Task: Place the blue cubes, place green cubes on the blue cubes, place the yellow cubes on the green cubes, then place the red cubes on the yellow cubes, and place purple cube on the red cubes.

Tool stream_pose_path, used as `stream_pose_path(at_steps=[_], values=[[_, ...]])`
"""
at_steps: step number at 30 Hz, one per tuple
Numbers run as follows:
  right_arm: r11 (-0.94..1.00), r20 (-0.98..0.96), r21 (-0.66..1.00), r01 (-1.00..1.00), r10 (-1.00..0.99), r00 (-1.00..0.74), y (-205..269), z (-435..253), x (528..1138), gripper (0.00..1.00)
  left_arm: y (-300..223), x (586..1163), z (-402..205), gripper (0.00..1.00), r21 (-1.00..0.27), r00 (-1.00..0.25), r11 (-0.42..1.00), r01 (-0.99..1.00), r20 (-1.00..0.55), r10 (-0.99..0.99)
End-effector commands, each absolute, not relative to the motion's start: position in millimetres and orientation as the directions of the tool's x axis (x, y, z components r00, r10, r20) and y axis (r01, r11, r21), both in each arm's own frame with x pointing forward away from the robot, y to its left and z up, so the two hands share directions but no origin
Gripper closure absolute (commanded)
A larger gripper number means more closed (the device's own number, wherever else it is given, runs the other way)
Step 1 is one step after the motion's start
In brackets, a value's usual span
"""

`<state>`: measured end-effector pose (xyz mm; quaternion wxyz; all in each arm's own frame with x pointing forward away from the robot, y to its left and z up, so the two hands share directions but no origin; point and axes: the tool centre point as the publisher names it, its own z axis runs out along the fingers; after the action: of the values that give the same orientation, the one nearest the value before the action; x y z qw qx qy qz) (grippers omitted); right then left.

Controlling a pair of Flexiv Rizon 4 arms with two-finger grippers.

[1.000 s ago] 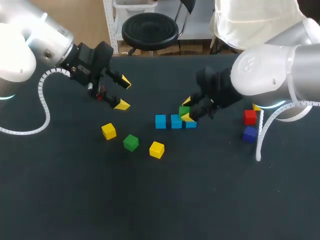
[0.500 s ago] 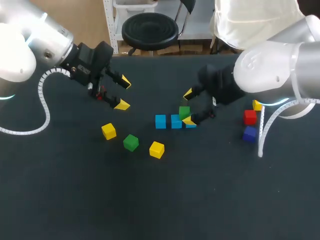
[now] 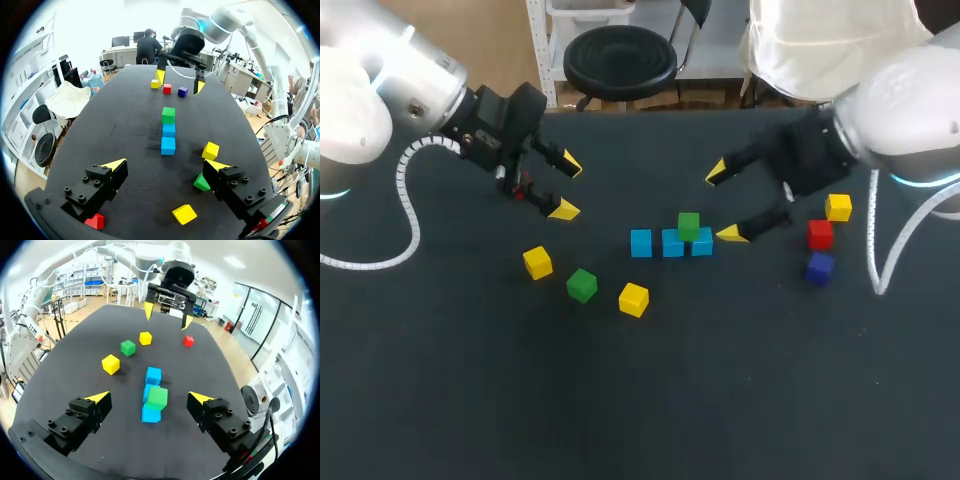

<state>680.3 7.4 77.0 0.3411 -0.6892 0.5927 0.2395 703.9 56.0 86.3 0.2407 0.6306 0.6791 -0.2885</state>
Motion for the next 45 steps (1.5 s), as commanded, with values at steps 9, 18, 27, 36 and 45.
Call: stream_pose_path(at_steps=[9, 18, 27, 36, 45], values=[[-0.056, -0.737, -0.211, -0.976, -0.646, 0.196, -14, 88, 658, 0.00, 56, 704, 86, 0.00, -0.088, -0.088, 0.037, 0.995, -0.690, 0.718], [-0.052, -0.741, -0.212, -0.976, -0.642, 0.195, -19, 88, 652, 0.00, 56, 704, 86, 0.00, -0.088, -0.088, 0.037, 0.995, -0.690, 0.718], [-0.052, -0.741, -0.212, -0.976, -0.642, 0.195, -19, 88, 652, 0.00, 58, 700, 85, 0.00, -0.097, -0.068, 0.000, 0.995, -0.693, 0.718], [-0.052, -0.741, -0.212, -0.976, -0.642, 0.195, -19, 88, 652, 0.00, 71, 664, 50, 0.00, 0.021, 0.091, -0.093, 0.995, -0.501, 0.861], [-0.052, -0.741, -0.212, -0.976, -0.642, 0.195, -19, 88, 652, 0.00, 79, 646, 39, 0.00, -0.024, 0.144, -0.179, 0.984, -0.493, 0.858]])
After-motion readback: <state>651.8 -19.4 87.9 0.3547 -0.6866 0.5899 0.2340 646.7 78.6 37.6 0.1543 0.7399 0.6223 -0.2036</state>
